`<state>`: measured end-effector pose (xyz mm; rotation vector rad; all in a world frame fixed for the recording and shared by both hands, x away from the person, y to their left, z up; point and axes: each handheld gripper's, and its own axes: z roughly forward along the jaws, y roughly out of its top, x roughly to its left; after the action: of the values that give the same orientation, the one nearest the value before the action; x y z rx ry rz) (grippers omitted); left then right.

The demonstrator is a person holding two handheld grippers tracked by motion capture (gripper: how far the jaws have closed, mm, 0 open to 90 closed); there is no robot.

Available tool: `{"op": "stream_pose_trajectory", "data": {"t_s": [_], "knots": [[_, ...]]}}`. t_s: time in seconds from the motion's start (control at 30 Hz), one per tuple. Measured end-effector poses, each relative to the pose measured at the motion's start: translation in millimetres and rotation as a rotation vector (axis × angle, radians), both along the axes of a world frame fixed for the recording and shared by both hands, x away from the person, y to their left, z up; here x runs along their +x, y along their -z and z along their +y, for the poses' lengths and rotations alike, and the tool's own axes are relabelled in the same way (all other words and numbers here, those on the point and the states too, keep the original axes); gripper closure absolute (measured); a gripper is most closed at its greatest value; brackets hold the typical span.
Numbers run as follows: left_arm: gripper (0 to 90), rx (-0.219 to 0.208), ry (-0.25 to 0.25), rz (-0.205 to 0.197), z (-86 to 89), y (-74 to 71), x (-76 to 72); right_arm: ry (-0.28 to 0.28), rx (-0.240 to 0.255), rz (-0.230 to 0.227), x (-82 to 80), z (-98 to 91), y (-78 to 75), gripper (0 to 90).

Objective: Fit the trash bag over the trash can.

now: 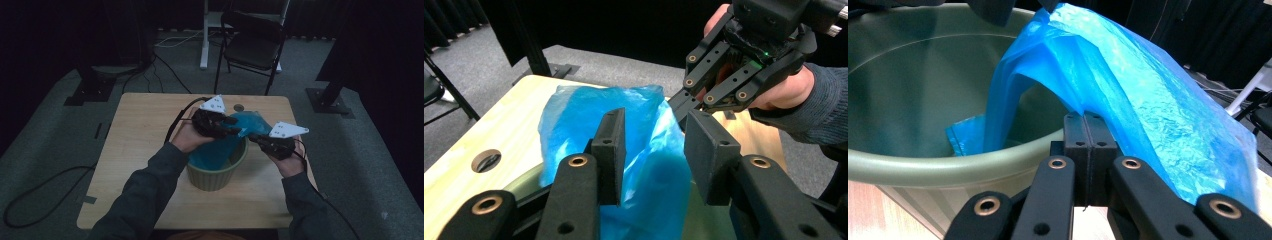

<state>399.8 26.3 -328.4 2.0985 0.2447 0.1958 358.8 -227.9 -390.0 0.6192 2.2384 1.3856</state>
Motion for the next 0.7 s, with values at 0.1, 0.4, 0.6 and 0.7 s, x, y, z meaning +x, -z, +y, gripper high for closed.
{"op": "stream_pose_trajectory", "data": {"t_s": [0.1,0.4,0.6,0.7], "knots": [[59.5,0.002,-0.009,0.001,-2.2,0.3,0.1,0.002,-0.002,-0.005,0.1,1.4,-0.8,90.0],[61.7,0.022,-0.019,0.012,-13.6,4.2,1.9,0.005,-0.011,-0.016,-1.1,2.3,-1.9,90.0],[75.3,0.049,-0.009,-0.003,-17.0,5.9,0.4,0.004,-0.011,-0.016,-1.8,2.2,-1.6,90.0],[81.4,0.051,-0.008,-0.005,-16.4,5.6,0.2,0.004,-0.014,-0.015,-1.9,1.9,-1.3,90.0]]}}
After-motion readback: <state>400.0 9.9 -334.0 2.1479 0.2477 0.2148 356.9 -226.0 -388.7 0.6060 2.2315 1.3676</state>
